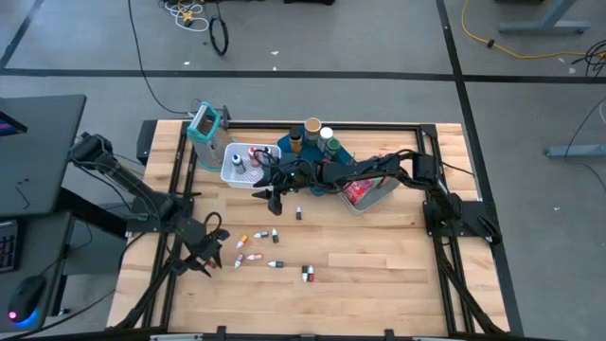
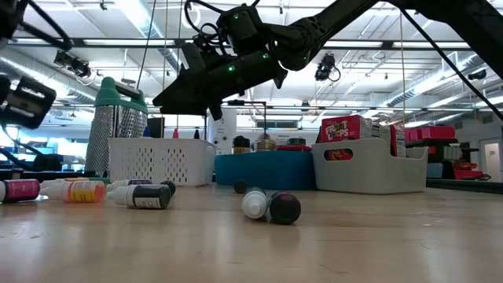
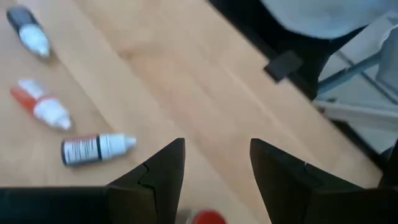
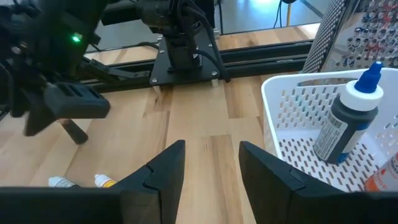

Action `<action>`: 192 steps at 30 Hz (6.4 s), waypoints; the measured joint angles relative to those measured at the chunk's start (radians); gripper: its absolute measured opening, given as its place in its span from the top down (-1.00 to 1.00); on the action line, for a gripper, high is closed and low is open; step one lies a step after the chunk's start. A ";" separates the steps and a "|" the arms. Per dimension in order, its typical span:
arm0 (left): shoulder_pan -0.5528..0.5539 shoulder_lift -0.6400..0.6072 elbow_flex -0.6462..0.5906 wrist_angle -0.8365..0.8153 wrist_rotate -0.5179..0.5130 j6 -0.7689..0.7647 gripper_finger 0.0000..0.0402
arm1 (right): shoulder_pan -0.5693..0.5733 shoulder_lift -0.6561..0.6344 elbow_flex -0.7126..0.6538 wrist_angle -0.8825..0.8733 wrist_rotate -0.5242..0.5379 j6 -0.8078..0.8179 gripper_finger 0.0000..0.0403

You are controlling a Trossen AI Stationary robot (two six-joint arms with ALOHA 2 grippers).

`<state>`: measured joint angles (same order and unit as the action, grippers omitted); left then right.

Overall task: Pick & Place Kitchen Items
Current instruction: Put the red lid food coloring bottle into the white bin, then put the brown food coloring bottle into the white bin, then put the purple food coloring bottle into the white bin

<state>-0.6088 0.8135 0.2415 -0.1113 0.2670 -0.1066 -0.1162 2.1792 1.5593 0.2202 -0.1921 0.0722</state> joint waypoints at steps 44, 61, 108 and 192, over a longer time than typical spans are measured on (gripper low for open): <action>0.353 -0.002 0.095 0.175 -0.979 0.190 0.63 | -0.041 -0.193 -0.001 -0.647 0.000 -0.133 0.21; 0.872 0.129 0.096 0.171 -0.625 0.061 0.60 | -0.023 -0.185 -0.051 -0.501 0.001 -0.108 0.21; 0.891 0.266 0.096 0.313 -0.592 0.153 0.11 | 0.120 -0.184 -0.050 -0.848 0.367 0.802 0.21; 0.422 0.493 0.096 0.359 -0.257 -0.018 -0.13 | 0.244 -0.121 -0.050 -0.546 0.263 0.110 -0.39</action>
<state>-0.1863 1.3068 0.3376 0.2480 0.0099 -0.1248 0.1280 2.0583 1.5093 -0.3259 0.0707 0.1822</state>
